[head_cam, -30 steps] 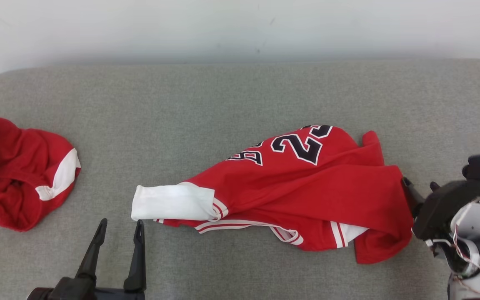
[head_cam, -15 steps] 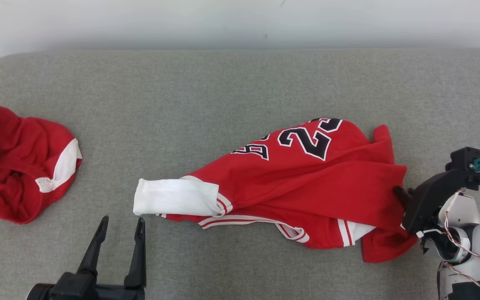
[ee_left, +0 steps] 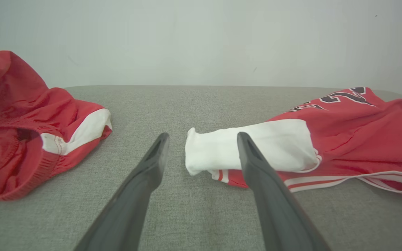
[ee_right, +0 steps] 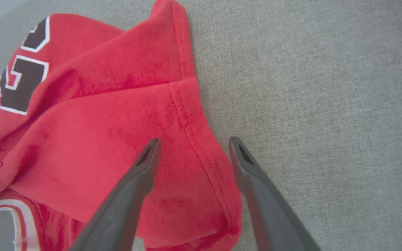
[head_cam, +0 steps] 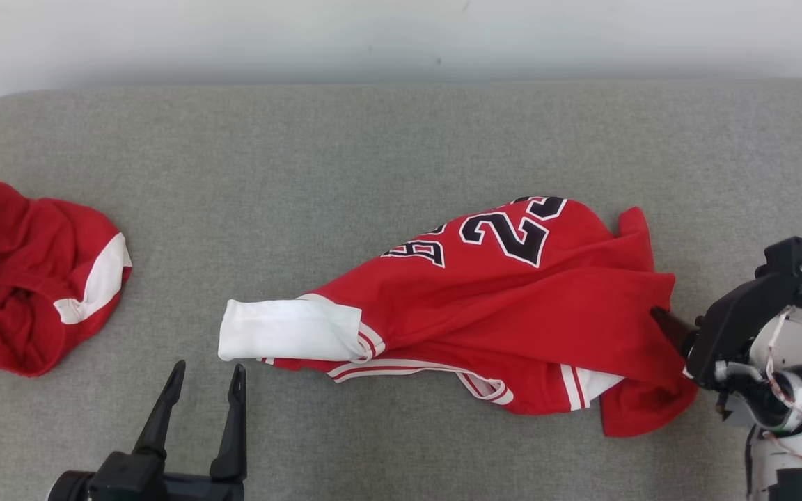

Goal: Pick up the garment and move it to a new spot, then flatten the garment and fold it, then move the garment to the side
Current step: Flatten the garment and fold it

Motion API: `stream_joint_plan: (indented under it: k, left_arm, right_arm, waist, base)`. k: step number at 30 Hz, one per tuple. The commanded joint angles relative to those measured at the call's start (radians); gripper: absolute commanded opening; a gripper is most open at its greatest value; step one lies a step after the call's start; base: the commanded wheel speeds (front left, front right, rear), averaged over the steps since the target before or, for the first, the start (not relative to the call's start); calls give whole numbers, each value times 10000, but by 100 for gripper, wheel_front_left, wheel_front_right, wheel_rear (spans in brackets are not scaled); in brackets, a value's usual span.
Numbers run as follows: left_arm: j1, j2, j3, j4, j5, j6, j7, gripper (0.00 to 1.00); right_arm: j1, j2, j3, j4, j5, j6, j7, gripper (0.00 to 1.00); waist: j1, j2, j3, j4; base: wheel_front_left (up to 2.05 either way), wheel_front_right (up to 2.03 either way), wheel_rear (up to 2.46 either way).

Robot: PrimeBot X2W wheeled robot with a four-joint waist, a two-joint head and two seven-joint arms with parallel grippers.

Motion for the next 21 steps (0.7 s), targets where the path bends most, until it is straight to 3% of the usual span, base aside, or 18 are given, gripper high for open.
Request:
stream_joint_plan:
  k: [1,6,15,16,17,18,19,21]
  left_arm:
    - [-116,-9,37,5,69,-49,-32,100]
    - [-230,27,58,-35,114,-61,-32,100]
    - [-469,85,60,-34,168,-112,-32,100]
    - [-492,84,55,-29,176,-115,-32,100]
    - [-504,88,48,-17,184,-119,-32,100]
    - [-525,100,26,14,205,-125,-32,100]
    - [-541,98,16,24,218,-128,-32,100]
    - [-562,92,5,40,234,-133,-32,100]
  right_arm:
    - [-100,-138,14,-7,95,-23,320,100]
    - [-196,-383,180,12,216,-23,1533,100]
    - [-249,-160,457,270,262,-23,1663,100]
    - [-252,-146,516,283,274,-23,1630,93]
    - [-266,-153,584,254,272,-23,1522,59]
    - [-308,-212,709,130,280,-23,1257,13]
    - [-323,-266,785,56,281,-23,1132,0]
    - [-326,-395,883,-90,274,-23,918,0]
  waist:
    - [0,0,86,2]
    - [0,0,386,27]
    - [0,0,830,39]
    - [0,0,857,37]
    - [0,0,876,32]
    - [0,0,902,17]
    - [0,0,904,6]
    - [0,0,891,-20]
  base:
    - [0,0,0]
    - [0,0,0]
    - [0,0,0]
    - [0,0,0]
    - [0,0,0]
    - [0,0,0]
    - [0,0,0]
    - [0,0,0]
